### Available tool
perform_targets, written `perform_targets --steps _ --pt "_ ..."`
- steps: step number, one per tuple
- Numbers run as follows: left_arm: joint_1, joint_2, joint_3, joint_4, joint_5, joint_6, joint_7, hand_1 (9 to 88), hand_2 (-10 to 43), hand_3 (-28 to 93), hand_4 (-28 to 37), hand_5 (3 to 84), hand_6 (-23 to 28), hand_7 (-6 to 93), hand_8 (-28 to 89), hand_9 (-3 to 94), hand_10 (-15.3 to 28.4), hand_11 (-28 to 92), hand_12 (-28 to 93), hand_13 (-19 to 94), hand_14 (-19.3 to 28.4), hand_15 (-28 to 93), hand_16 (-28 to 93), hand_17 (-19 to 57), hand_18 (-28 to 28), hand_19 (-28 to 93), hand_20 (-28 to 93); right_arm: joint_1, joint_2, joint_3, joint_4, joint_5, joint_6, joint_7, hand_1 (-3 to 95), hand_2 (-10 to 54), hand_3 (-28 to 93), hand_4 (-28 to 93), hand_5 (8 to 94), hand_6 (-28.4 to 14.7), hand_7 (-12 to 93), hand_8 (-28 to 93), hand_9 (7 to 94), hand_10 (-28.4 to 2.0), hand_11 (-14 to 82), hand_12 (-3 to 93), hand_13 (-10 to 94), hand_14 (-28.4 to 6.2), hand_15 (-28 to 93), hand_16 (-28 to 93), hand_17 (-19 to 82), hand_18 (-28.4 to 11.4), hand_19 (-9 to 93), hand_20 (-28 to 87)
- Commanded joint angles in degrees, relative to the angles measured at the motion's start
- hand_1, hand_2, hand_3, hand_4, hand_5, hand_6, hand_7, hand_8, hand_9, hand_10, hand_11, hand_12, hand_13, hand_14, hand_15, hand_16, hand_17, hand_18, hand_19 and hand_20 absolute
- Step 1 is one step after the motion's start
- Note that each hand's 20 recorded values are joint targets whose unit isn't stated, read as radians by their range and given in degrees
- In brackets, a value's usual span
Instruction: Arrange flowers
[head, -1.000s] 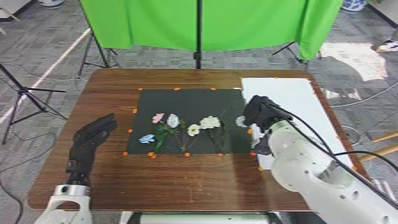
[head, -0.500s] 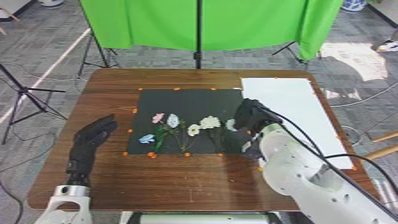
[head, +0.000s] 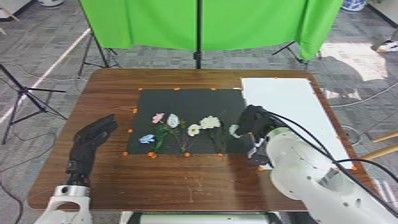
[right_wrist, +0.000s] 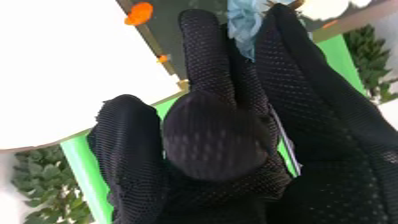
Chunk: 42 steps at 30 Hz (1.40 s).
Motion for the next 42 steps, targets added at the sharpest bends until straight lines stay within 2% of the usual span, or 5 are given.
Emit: perform_targets --steps 1,11,16,29,42 --pt "1.15 -1.74 1.11 0.33 0.12 -0.67 -0.26 28.3 -9.5 63 -14.9 47.2 5.0 12.2 -4 43.2 13.7 18 15 35 18.3 18 3 7.5 16.9 13 21 -0.17 1.74 1.96 -1.48 3.43 -3.72 0.25 47.5 -9.5 65 -16 63.5 0.6 15 -10 71.8 -13.6 9.8 13.8 94 -1.0 61 28 64 -15.9 93 60" --pt "1.23 -1.71 1.12 0.28 0.07 -0.69 -0.32 28.2 -9.5 63 -14.9 47.2 4.9 12.2 -4 43.3 13.7 18 15 35 18.4 18 3 7.4 16.9 13 21 0.34 1.87 3.42 -2.83 4.22 -3.11 -1.35 38.8 -9.5 63 -16 57.5 -0.3 12 -9 68.1 -15.4 9.0 13.1 94 -1.8 59 29 63 -16.6 93 58" --pt "1.43 -1.56 1.00 0.20 0.02 -0.68 -0.47 28.2 -9.5 63 -14.9 47.2 4.9 12.2 -4 43.2 13.6 18 15 35 18.5 18 3 7.3 16.9 13 21 -3.02 4.39 8.13 -4.71 4.10 11.94 -10.09 36.9 -9.5 62 -15 58.0 -0.7 12 -8 67.6 -15.5 9.1 13.7 92 -3.2 55 31 59 -17.3 93 53" --pt "1.20 -1.40 0.70 0.45 -0.79 -0.60 1.52 28.6 -9.5 63 -15.0 47.4 4.9 12.4 -5 43.3 13.6 18 15 35 18.3 18 3 7.8 16.3 11 20 -22.55 4.78 34.56 -9.85 51.50 20.12 -39.86 11.4 -3.6 72 -18 43.0 0.0 11 -9 44.0 -15.1 4.9 13.8 34 -15.8 9 25 17 -16.2 16 31" --pt "0.43 -1.66 3.11 1.31 -1.65 0.93 3.34 29.1 -9.5 64 -15.3 48.0 4.6 13.2 -5 44.3 13.3 19 15 35 17.7 18 3 7.5 14.9 9 19 -29.74 -4.22 35.46 -10.64 47.42 23.31 -47.38 -2.5 -2.0 75 -23 22.0 2.7 10 -10 27.1 -10.9 0.2 10.0 16 -11.4 -4 19 4 -11.2 7 21"
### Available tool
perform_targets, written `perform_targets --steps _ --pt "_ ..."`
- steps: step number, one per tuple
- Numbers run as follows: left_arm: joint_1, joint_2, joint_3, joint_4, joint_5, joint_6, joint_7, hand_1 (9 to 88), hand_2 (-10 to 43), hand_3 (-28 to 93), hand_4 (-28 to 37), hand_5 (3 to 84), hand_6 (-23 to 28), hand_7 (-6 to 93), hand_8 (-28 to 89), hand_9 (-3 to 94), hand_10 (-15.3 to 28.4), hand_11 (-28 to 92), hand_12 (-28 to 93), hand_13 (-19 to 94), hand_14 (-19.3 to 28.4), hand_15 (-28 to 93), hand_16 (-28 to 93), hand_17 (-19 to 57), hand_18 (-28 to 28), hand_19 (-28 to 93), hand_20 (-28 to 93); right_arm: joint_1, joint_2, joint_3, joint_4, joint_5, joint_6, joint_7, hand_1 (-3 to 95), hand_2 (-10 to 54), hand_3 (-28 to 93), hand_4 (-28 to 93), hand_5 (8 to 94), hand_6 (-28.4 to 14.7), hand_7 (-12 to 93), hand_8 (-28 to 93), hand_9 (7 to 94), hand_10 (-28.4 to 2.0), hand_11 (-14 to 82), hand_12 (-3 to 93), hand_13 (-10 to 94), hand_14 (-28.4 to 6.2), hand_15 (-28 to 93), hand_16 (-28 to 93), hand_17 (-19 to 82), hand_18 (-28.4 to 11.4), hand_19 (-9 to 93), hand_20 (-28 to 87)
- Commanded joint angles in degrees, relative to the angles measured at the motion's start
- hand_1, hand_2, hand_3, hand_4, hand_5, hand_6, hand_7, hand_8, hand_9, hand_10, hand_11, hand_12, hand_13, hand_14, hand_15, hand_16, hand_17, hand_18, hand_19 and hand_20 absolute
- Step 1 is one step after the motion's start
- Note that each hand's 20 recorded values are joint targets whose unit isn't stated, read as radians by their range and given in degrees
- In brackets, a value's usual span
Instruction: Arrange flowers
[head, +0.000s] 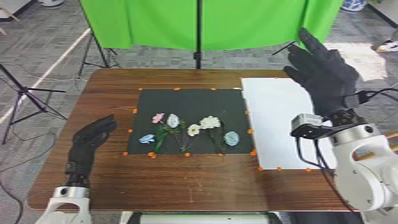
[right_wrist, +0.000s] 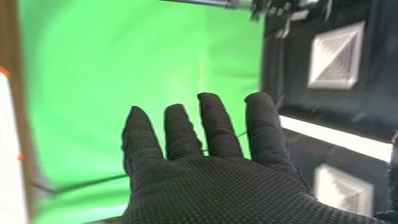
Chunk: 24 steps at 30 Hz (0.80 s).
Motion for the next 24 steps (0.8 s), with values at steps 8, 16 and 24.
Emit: perform_targets --steps 8,16,24 --pt "-3.42 0.10 6.33 2.65 -2.48 4.75 4.52 29.4 -9.5 64 -15.5 48.6 4.4 14.4 -5 45.1 13.4 20 15 35 17.1 18 3 7.5 13.9 7 18 -1.45 -3.24 1.24 0.35 -15.48 4.01 -2.44 -0.1 -5.7 78 -22 22.6 2.7 11 -11 28.0 -10.8 0.6 10.2 18 -10.8 -3 20 6 -9.6 6 21" --pt "-4.29 0.90 5.22 0.17 3.65 6.05 -0.18 31.1 -8.3 63 -16.7 48.8 4.3 15.3 -5 45.1 13.3 20 15 34 16.7 18 3 6.9 13.1 6 18 -2.66 -4.21 1.34 -0.30 -16.25 1.81 0.89 3.6 -6.8 77 -22 28.9 1.7 11 -10 33.1 -12.5 2.5 11.0 21 -13.0 0 21 8 -11.9 6 22" --pt "-5.15 -3.42 -2.78 -6.97 21.62 -8.97 -14.26 32.0 -2.4 60 -18.4 48.8 5.0 14.2 -6 46.1 13.8 21 14 36 18.6 23 2 6.0 14.6 11 19 -1.71 -3.39 -2.16 -1.44 -18.61 10.24 6.58 8.3 -2.9 76 -21 46.6 0.3 15 -10 44.8 -13.9 5.4 12.6 30 -13.5 6 20 13 -13.1 7 24"
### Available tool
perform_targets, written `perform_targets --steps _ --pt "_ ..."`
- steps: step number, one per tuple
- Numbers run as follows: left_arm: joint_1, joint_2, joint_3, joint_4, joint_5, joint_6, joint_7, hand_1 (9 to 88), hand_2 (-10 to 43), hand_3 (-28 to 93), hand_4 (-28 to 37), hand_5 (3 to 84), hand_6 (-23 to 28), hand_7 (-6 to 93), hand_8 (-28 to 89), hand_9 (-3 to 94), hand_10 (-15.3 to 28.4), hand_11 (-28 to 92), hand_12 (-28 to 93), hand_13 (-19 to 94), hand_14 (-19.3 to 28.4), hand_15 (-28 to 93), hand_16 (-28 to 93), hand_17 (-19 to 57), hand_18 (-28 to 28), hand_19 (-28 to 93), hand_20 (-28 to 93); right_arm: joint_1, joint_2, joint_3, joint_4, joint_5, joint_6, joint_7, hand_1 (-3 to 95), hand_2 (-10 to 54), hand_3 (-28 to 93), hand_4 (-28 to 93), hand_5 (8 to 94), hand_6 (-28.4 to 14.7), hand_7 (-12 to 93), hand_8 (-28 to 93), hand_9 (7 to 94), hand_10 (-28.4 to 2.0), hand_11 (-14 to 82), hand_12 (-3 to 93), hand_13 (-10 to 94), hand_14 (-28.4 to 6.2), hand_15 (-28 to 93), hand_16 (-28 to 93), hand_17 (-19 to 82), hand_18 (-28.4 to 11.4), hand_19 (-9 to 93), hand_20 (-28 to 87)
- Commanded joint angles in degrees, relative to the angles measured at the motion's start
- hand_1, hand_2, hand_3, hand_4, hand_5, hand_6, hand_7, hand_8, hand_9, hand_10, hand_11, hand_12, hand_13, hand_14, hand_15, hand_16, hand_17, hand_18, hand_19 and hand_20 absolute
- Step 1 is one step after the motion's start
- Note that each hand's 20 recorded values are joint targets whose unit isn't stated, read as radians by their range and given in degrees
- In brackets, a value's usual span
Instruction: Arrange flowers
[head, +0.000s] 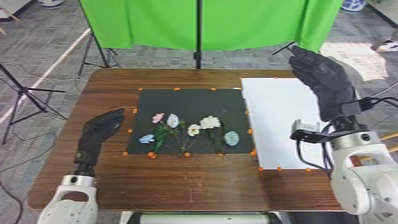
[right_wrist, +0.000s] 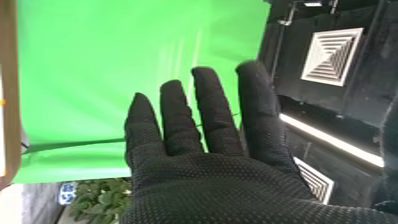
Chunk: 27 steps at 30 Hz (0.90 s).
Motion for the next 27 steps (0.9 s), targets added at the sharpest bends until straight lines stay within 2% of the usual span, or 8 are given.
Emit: perform_targets --steps 1,5,9,11,14,16,20,27 --pt "-1.94 -5.14 -6.44 -6.95 14.76 -16.42 -13.70 32.1 -2.1 59 -18.4 48.8 5.1 13.8 -6 46.0 13.9 21 14 36 18.6 23 1 5.7 15.0 12 19 0.57 0.42 -4.11 -2.45 -4.98 10.97 9.35 9.1 -2.0 75 -21 47.4 0.1 15 -10 45.7 -14.1 5.6 12.7 31 -13.6 7 20 14 -13.3 7 25" --pt "-2.74 -5.23 -6.97 -7.93 13.89 -20.99 -19.55 32.3 -1.1 58 -18.0 48.4 5.9 12.2 -5 45.7 14.4 21 14 36 19.2 23 1 4.9 15.7 14 19 5.74 0.69 -9.71 -4.75 -15.66 25.85 29.98 14.2 6.0 69 -19 54.4 -1.5 17 -10 55.8 -15.5 7.4 13.6 41 -14.9 12 18 17 -14.4 13 28" --pt "-3.26 -5.15 -5.05 -6.71 9.73 -17.23 -19.67 32.6 0.3 56 -17.6 48.5 6.6 11.6 -5 45.3 16.0 20 14 35 20.6 25 1 1.2 16.2 16 17 6.42 0.93 -8.85 -4.40 -13.76 25.00 31.19 14.8 8.9 67 -19 56.1 -2.3 17 -10 57.7 -15.7 8.0 13.9 44 -15.9 13 17 18 -14.3 15 28" --pt "-2.79 -6.05 -3.19 -5.97 6.70 -11.66 -17.89 32.7 0.5 56 -17.4 48.5 6.7 11.4 -4 45.4 16.0 21 14 35 20.8 25 0 0.9 16.2 16 17 5.92 0.80 -8.13 -4.33 -11.88 23.05 29.93 14.5 9.4 67 -18 56.1 -2.6 17 -10 57.6 -15.8 8.1 13.8 44 -16.1 13 17 18 -14.3 15 28" --pt "-2.35 -7.99 2.28 -4.93 -2.33 2.97 -13.04 32.3 0.6 56 -17.0 48.8 6.9 11.7 -4 45.8 16.1 21 14 35 21.0 26 0 0.8 16.1 16 16 7.06 0.93 -8.88 -3.92 -12.48 22.66 30.50 14.3 9.4 67 -18 55.9 -2.7 17 -10 57.4 -15.9 8.1 13.8 44 -16.2 13 17 18 -14.3 16 28" --pt "-3.22 -8.79 5.46 -4.17 -9.01 10.04 -8.90 31.2 0.7 57 -16.6 48.7 6.9 11.9 -4 45.6 15.9 22 14 34 20.7 26 0 1.2 15.9 16 16 7.46 1.19 -9.58 -4.04 -13.90 24.18 31.73 15.6 9.4 67 -18 56.3 -2.7 17 -9 57.9 -15.9 8.4 13.9 44 -16.1 14 17 18 -14.2 16 28" --pt "-4.59 -8.77 6.60 -4.31 -9.48 12.20 -9.07 30.0 0.5 58 -16.6 48.6 6.9 12.0 -4 45.2 15.9 22 14 34 20.5 26 0 1.6 14.8 14 15 8.08 1.78 -9.70 -3.98 -13.85 24.16 32.57 17.0 9.0 67 -17 56.9 -2.8 17 -9 58.5 -15.9 8.8 13.8 45 -16.0 14 17 18 -14.0 16 28" --pt "-4.52 -7.46 6.20 -4.47 -10.12 9.60 -10.04 29.6 0.4 58 -17.0 49.1 6.9 12.7 -4 45.2 16.0 23 13 33 19.8 25 -1 0.6 13.5 13 14 7.91 1.89 -9.84 -3.93 -12.99 22.68 32.28 17.9 8.7 67 -17 56.9 -2.7 17 -10 58.4 -15.8 8.9 13.7 45 -15.9 14 16 18 -14.0 17 28"
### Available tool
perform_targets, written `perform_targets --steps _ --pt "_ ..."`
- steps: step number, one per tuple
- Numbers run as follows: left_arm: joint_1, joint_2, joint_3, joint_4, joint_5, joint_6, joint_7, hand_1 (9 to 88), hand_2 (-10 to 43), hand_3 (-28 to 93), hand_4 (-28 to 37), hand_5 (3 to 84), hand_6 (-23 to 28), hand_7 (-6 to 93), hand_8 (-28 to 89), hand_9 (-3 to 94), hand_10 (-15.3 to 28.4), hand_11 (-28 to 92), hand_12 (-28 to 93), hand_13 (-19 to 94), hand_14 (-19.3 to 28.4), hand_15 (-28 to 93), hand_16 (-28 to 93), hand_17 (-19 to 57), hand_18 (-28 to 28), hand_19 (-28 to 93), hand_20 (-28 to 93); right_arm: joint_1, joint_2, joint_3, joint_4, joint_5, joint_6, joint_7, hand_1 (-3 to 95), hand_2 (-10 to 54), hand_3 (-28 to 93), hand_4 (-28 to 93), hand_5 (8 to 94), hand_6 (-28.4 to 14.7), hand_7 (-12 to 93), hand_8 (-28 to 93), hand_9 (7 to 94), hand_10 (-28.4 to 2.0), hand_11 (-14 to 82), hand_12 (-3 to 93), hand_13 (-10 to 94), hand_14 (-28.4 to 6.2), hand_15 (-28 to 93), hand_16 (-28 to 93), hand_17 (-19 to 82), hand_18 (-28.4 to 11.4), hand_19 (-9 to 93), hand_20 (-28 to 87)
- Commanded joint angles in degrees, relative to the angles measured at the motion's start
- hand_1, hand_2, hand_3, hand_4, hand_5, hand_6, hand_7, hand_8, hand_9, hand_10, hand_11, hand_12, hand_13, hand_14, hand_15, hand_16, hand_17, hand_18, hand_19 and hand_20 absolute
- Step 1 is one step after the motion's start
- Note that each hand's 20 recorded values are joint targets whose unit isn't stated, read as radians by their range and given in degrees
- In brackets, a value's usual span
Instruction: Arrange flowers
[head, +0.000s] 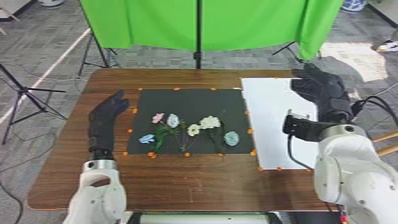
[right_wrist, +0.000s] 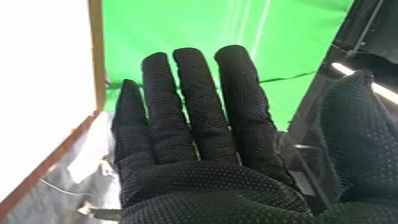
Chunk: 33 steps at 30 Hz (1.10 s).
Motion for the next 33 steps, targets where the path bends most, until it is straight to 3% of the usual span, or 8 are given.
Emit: perform_targets --steps 1,4,6,16,18,24,28,33 --pt "0.34 0.24 -0.96 -0.48 2.19 -2.75 -3.04 29.7 0.5 58 -17.1 49.2 6.8 12.9 -4 45.3 16.0 23 13 33 19.8 25 -1 0.5 13.5 13 14 -0.49 0.42 0.79 -0.18 1.90 -0.19 -0.80 17.9 8.6 67 -17 56.9 -2.7 17 -10 58.3 -15.8 8.9 13.7 45 -15.9 14 16 18 -14.0 17 28" --pt "-0.15 0.13 -0.79 0.04 2.14 -2.81 -3.13 29.7 0.4 58 -17.1 49.4 6.9 13.1 -5 45.4 16.1 23 13 33 19.8 25 -1 0.5 13.5 14 14 -1.15 0.52 1.49 -0.09 3.40 -0.33 -2.47 18.4 6.5 68 -17 56.8 -2.7 17 -10 58.2 -15.8 8.9 13.7 44 -15.9 14 16 18 -14.0 17 28" --pt "0.16 0.14 -1.32 -0.39 2.29 -4.38 -4.17 29.8 0.5 58 -17.2 49.4 6.9 13.2 -5 45.5 16.2 23 13 33 20.0 25 0 0.4 13.5 14 14 -2.13 0.63 2.55 -0.11 5.25 -1.82 -5.23 18.5 4.4 68 -16 56.4 -2.7 17 -10 58.0 -15.6 8.9 13.8 44 -15.8 14 16 18 -14.2 17 28" --pt "-0.44 -0.82 -6.92 -0.96 6.89 -21.89 -11.59 30.3 0.9 57 -16.9 49.1 7.2 12.4 -5 45.3 16.4 23 13 33 20.5 26 -1 0.2 14.1 16 14 -7.51 -0.09 10.11 1.45 16.91 -20.41 -20.85 9.0 5.0 70 -16 48.8 -1.8 13 -9 49.7 -15.9 6.0 13.9 36 -16.2 11 17 16 -15.6 12 26" --pt "-0.72 -0.88 -8.42 -1.10 7.84 -26.97 -13.48 30.5 1.0 57 -16.7 49.1 7.3 12.2 -4 45.2 16.4 22 13 33 20.6 26 -1 0.2 14.2 16 14 -7.86 -0.29 11.15 1.85 18.61 -24.59 -22.27 8.0 5.0 71 -16 45.4 -1.0 12 -8 45.2 -15.6 5.0 13.7 33 -16.2 10 17 15 -15.9 11 25" --pt "-1.40 2.42 -10.17 -0.55 10.61 -35.80 -13.37 31.4 1.1 56 -16.0 46.6 7.2 10.2 -4 40.0 15.4 19 13 30 19.8 23 -1 -0.3 14.3 17 14 -8.32 -0.29 11.02 3.51 19.99 -29.73 -31.11 6.3 2.6 74 -16 30.1 2.4 9 -8 30.2 -12.5 1.2 11.8 25 -14.7 7 18 12 -15.4 7 24" --pt "-2.54 5.71 -9.95 -0.38 13.83 -37.08 -11.75 31.8 1.0 55 -15.6 46.2 7.3 9.7 -4 39.4 15.5 18 13 29 19.7 21 0 -0.6 14.2 17 14 -7.97 -0.17 10.61 3.97 19.52 -28.61 -32.36 3.9 0.8 77 -18 23.8 3.2 11 -10 26.4 -10.7 -0.2 11.3 23 -13.5 4 19 11 -14.1 5 23" --pt "-2.32 6.64 -10.16 -0.55 14.69 -33.04 -9.58 32.1 1.0 55 -15.4 46.3 7.2 9.7 -4 39.9 15.3 18 14 29 19.7 21 1 -0.6 14.2 16 14 -8.30 -0.61 10.10 3.89 19.61 -29.35 -31.24 4.1 1.6 77 -19 24.5 2.4 11 -10 28.2 -11.2 0.4 11.2 23 -13.7 4 19 10 -14.0 5 23"
